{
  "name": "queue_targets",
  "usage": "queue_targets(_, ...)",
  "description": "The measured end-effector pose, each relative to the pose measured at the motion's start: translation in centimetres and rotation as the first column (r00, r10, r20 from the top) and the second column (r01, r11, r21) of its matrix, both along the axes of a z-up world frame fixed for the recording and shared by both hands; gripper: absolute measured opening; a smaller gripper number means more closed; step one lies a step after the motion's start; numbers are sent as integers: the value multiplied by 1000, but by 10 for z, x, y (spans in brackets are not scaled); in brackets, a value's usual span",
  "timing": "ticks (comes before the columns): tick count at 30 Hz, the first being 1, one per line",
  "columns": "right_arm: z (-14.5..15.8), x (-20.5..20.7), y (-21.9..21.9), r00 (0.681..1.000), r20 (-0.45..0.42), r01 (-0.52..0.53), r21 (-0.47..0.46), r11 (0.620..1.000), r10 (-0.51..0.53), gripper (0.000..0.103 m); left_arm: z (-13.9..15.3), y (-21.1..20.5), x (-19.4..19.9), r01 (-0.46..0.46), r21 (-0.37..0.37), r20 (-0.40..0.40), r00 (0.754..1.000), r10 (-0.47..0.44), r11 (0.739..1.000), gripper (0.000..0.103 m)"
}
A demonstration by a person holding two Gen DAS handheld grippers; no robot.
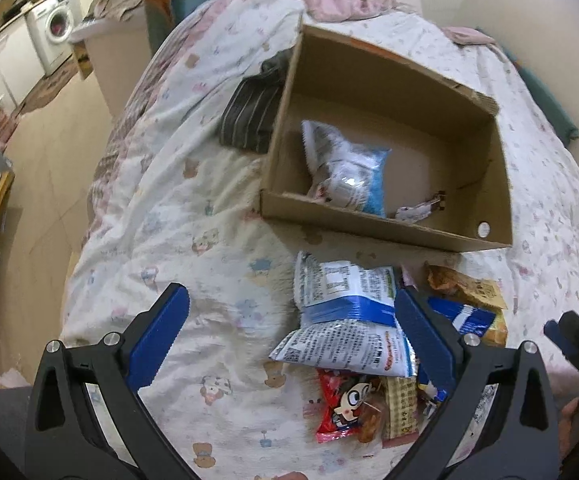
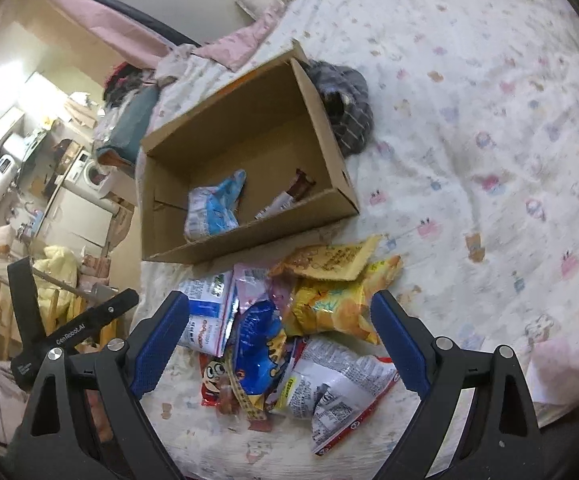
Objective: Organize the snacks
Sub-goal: 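Withdraw both tools from the box back toward the snack pile, then grasp the white-blue bag with left tool while right tool grasps the blue bag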
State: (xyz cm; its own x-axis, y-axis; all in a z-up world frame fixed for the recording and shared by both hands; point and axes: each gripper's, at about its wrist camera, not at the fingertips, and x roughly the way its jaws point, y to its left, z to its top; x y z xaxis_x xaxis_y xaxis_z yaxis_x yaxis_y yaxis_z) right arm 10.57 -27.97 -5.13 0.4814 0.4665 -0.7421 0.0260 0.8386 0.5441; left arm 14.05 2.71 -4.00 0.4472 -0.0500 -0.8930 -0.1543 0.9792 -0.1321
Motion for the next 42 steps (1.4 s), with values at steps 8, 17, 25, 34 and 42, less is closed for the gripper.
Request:
queue_targets(8, -22, 4, -13, 995, -97, 33, 28, 999, -30, 94, -28, -17, 12, 20, -52, -104, 994, -25, 998, 101)
queue_targets(17, -30, -1, -31, 991, -129, 50, 42, 998, -44, 94, -80, -60, 35, 123, 18, -288, 951, -112, 992, 101)
queue_targets(25, -29, 7, -18, 993, -122, 7, 44, 999, -2, 94, -85, -55, 33, 120, -51, -307, 943, -130, 991, 60)
queue_targets(34, -34, 17, 22, 980, -144, -115, 138, 984, 135, 85, -46, -31, 8, 137, -83, -220, 963, -153, 987, 53)
queue_targets(42, -54, 27, 67, 946, -233, -218, 59, 974, 226, 69, -26, 0, -7, 117, -50, -170, 978, -124, 992, 53)
